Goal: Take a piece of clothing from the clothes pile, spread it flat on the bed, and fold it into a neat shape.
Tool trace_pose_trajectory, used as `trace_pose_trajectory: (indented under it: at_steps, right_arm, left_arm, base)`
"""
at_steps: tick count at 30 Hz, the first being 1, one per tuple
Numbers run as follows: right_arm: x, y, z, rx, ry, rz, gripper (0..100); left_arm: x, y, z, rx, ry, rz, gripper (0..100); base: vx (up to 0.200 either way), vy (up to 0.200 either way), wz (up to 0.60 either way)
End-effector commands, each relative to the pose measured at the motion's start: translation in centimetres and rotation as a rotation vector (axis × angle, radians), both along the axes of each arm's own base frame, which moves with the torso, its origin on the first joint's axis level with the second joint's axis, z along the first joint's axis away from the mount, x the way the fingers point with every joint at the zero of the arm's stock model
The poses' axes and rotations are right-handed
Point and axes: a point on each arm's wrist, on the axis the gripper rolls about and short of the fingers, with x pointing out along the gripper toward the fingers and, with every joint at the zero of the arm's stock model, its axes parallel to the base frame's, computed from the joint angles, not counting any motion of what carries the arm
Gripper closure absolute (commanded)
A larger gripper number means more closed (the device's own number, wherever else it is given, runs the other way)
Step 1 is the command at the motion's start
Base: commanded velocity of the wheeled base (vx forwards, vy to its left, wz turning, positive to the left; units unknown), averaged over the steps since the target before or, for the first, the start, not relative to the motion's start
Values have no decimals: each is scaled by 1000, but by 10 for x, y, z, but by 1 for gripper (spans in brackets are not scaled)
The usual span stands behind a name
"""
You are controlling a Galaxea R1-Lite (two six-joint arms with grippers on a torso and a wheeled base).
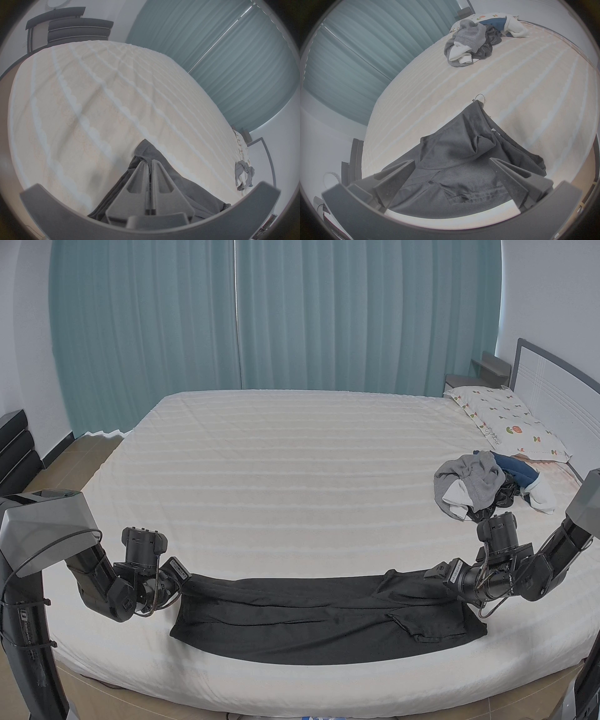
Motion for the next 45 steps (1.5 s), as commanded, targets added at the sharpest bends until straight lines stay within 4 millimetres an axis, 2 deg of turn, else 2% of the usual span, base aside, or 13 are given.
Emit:
trace_pose_trajectory:
  at_steps: [1, 10, 24, 25, 39, 41, 45]
  right_arm:
    - [7, 3, -14, -6, 34, -4, 0]
    - [18, 11, -33, -5, 73, -64, 0]
    - [30, 13, -38, 16, 66, -109, 0]
    - [30, 13, -38, 16, 66, -110, 100]
    - [31, 9, -31, 22, 47, -121, 100]
    - [34, 7, -25, 32, 21, -130, 100]
    - [52, 3, -10, 79, -64, -171, 100]
  left_arm:
    - [1, 1, 6, -5, -28, 5, 100]
    - [3, 0, 10, 5, -61, 25, 100]
    - [3, 0, 8, 4, -58, 25, 100]
    - [3, 0, 8, 4, -58, 25, 100]
    - [3, 0, 8, 6, -60, 25, 100]
    - [4, 0, 9, 3, -63, 25, 100]
    - [16, -1, 17, -33, -120, 47, 100]
  base:
    - [0, 0, 0]
    - [0, 0, 0]
    - [0, 0, 0]
    - [0, 0, 0]
    - [0, 0, 0]
    - [0, 0, 0]
    - [0, 0, 0]
